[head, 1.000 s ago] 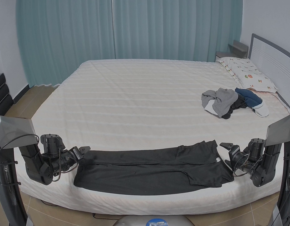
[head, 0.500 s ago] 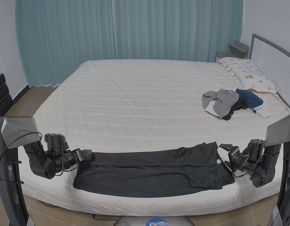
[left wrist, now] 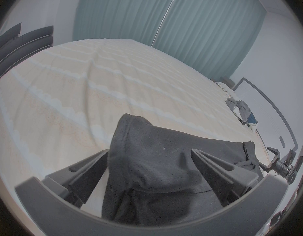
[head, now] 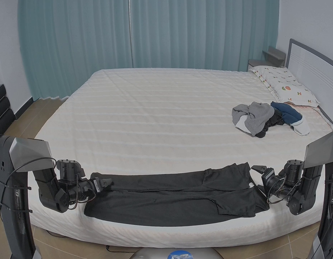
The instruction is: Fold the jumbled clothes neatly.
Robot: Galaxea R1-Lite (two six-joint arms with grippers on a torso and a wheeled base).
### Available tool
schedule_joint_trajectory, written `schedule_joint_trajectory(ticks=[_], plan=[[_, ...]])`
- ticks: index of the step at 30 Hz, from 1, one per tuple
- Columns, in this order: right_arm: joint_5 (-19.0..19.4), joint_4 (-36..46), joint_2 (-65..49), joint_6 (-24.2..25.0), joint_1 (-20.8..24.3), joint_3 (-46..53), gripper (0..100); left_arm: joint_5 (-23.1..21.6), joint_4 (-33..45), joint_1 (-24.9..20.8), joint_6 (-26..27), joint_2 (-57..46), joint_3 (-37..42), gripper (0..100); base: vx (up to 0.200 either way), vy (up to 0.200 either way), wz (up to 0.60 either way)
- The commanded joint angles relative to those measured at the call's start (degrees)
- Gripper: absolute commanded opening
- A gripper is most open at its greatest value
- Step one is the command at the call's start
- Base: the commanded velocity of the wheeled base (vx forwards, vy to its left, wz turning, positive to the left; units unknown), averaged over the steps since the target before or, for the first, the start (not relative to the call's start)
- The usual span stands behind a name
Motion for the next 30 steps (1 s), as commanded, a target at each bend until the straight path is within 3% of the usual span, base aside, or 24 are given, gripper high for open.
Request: schedule_joint_trajectory(ticks=[1, 13, 14, 30], plan=[[0.1, -0.1, 0.1, -0.1, 0.1, 0.0, 100, 0.2, -2.3, -1.4, 0.1, 0.2, 2.5, 100, 0.000, 0.000, 0.00], [0.1, -0.1, 0.1, -0.2, 0.1, 0.0, 100, 2.6, -4.0, -1.8, 1.5, 0.8, 4.2, 100, 0.000, 0.000, 0.00], [0.1, -0.1, 0.1, -0.1, 0.1, 0.0, 100, 2.6, -4.0, -1.8, 1.5, 0.8, 4.2, 0, 0.000, 0.000, 0.00], [0.3, -0.1, 0.0, -0.2, -0.1, 0.0, 100, 4.2, -4.2, -1.9, 0.8, -0.7, 4.6, 0, 0.000, 0.000, 0.00]])
